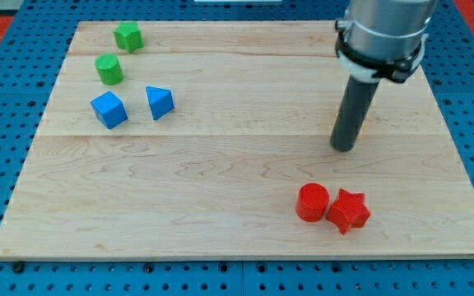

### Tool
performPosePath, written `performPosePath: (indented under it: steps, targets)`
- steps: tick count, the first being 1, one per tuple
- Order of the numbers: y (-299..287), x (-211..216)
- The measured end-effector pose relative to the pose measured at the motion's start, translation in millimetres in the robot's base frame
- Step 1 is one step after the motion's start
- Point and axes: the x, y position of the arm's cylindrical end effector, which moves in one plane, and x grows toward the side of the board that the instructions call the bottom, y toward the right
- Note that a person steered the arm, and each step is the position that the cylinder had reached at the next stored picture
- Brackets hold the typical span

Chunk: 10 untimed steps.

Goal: Push the blue blocks below the green circle

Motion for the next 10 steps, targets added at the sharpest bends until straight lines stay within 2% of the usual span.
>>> performPosePath:
  steps: [2, 3, 4, 5, 6, 7, 8, 10]
  targets:
    - [-100.0, -109.5]
    - [-197.1, -109.3]
    - [-270.8, -78.8]
    - [-305.7, -49.6]
    - [-275.8, -18.4]
    - [-383.7, 15.4]
    - [-418.7, 10.7]
    - [-387.8, -28.4]
